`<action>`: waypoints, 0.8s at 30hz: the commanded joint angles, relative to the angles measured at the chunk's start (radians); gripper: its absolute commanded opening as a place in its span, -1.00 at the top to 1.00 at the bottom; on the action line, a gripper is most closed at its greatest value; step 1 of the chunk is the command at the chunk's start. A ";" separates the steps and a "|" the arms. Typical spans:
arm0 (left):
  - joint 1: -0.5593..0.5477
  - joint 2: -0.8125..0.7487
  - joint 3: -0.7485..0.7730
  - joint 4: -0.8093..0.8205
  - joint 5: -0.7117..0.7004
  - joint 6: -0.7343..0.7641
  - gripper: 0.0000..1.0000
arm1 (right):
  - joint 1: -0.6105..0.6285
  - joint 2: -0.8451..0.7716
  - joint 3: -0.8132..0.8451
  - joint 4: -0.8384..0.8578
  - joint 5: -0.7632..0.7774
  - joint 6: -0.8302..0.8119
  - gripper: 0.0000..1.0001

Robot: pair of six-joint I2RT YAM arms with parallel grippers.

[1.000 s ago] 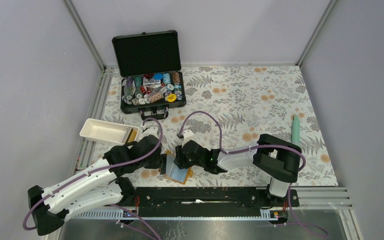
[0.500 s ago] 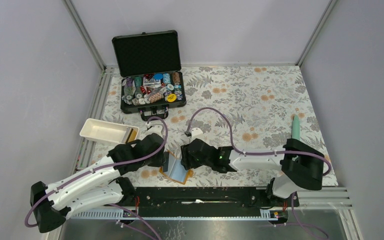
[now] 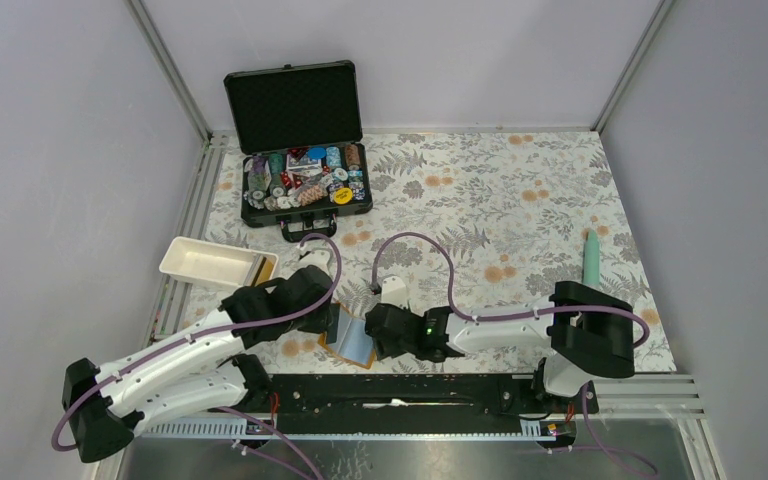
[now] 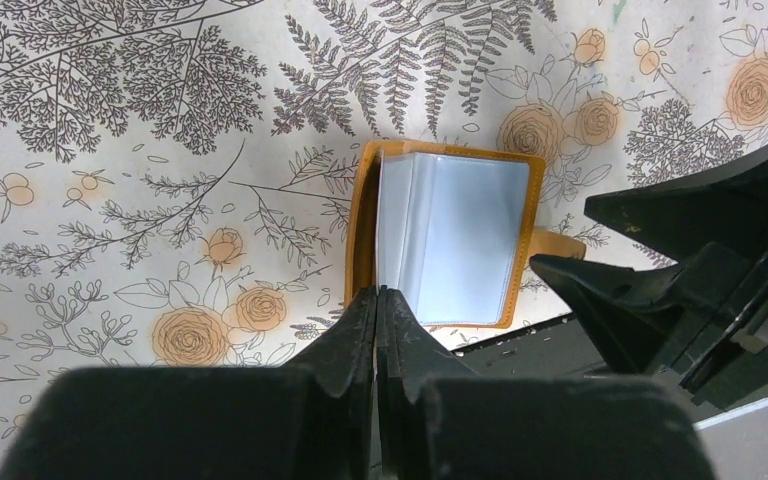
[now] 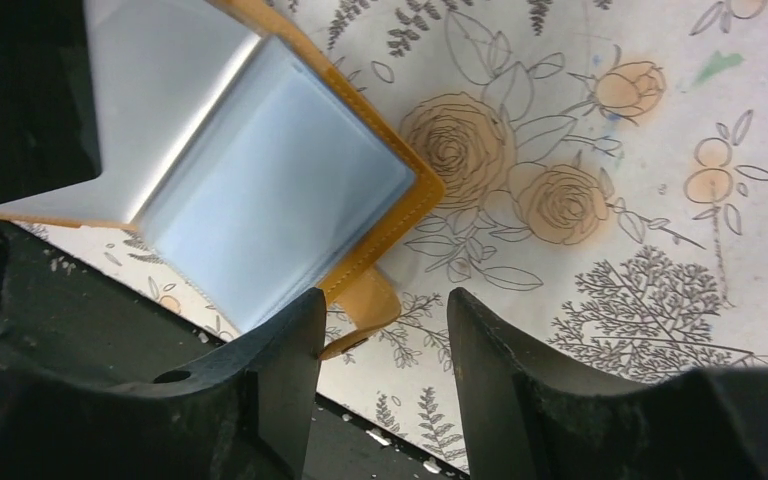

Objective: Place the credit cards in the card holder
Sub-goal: Insert the credit card into the card holder.

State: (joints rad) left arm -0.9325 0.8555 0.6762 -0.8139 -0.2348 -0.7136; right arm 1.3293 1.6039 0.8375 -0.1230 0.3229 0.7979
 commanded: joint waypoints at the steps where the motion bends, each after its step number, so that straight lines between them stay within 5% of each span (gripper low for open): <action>1: 0.002 0.006 0.009 0.028 0.007 0.033 1.00 | 0.012 0.013 0.039 -0.040 0.097 0.046 -0.08; 5: 0.003 0.016 0.012 0.030 0.015 0.044 1.00 | 0.011 0.045 0.059 -0.031 0.108 0.034 0.06; 15: 0.001 0.042 -0.002 0.080 0.063 0.077 1.00 | 0.012 0.006 0.044 -0.078 0.160 -0.005 0.92; 24: 0.001 0.000 -0.090 0.215 0.132 0.008 1.00 | -0.037 -0.104 -0.073 -0.008 0.132 -0.126 1.00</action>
State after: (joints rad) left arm -0.9329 0.8959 0.6186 -0.7017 -0.1387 -0.6662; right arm 1.3224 1.5558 0.8173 -0.1646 0.4442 0.7361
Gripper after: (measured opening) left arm 0.034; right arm 0.054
